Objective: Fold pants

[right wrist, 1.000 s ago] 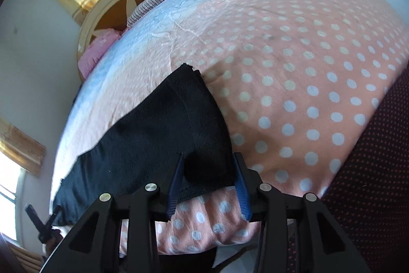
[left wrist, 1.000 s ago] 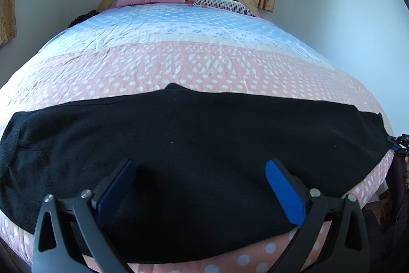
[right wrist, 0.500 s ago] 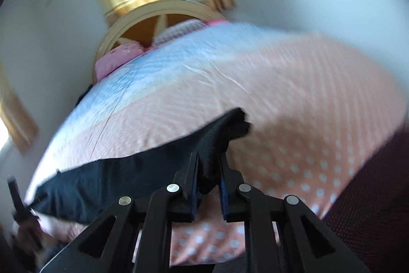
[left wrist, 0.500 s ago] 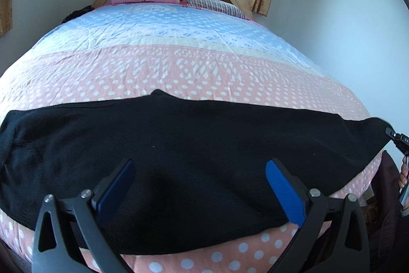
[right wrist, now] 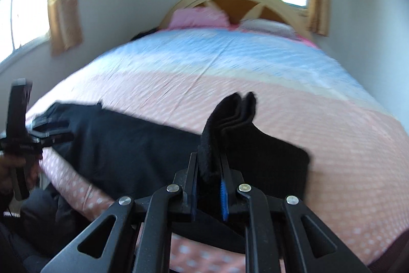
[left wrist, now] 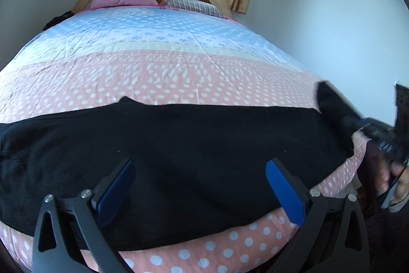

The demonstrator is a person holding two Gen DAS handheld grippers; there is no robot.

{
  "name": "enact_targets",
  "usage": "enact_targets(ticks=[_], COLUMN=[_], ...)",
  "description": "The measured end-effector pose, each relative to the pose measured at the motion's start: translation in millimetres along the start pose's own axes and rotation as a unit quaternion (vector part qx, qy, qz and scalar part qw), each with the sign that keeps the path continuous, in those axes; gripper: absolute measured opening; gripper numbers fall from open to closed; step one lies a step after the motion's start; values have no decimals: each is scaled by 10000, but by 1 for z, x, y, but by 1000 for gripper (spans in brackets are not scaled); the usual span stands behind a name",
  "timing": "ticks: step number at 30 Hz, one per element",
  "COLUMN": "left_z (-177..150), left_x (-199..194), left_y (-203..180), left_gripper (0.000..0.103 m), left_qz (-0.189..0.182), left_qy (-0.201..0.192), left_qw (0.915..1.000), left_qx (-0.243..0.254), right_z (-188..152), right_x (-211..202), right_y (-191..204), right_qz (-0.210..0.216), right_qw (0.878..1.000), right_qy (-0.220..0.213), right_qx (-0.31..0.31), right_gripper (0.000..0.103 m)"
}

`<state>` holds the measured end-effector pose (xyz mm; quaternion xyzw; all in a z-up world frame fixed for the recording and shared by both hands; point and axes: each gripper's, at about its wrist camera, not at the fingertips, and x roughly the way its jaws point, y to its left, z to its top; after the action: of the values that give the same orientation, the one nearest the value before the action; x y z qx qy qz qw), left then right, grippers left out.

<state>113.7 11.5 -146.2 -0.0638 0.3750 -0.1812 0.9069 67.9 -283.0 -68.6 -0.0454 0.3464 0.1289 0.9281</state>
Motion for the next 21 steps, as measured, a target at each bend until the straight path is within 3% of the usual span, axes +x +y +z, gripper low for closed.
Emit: enact_targets(ticks=[4, 6, 7, 10, 11, 16, 18, 21], left_z=[2, 5, 7, 16, 19, 34, 38, 41], left_x=[7, 10, 13, 22, 25, 52, 65, 86], left_y=[-12, -21, -27, -51, -57, -101, -119, -143], left_gripper=[103, 103, 103, 103, 103, 103, 99, 90], left_qz=[-225, -412, -469, -673, -728, -1106, -1255, -1474], left_qy=[90, 130, 149, 214, 238, 507, 623, 885], left_qw=[9997, 9991, 9988, 9972, 9966, 9912, 9885, 9833], left_qx=[-25, -9, 34, 260, 304, 522, 577, 603], right_z=[-21, -24, -23, -26, -28, -41, -42, -46], right_x=[47, 40, 34, 7, 1, -13, -8, -8], right_y=[23, 24, 19, -3, -13, -74, -93, -106], right_qz=[136, 235, 530, 1192, 1231, 750, 749, 537], right_qw=[9967, 9968, 9954, 9919, 9919, 9887, 9794, 9745], right_qy=[730, 657, 734, 431, 317, -277, -400, -464], right_qx=[-334, -395, -330, -47, 45, 1271, 1832, 2130], right_gripper=[21, 30, 37, 40, 40, 54, 54, 54])
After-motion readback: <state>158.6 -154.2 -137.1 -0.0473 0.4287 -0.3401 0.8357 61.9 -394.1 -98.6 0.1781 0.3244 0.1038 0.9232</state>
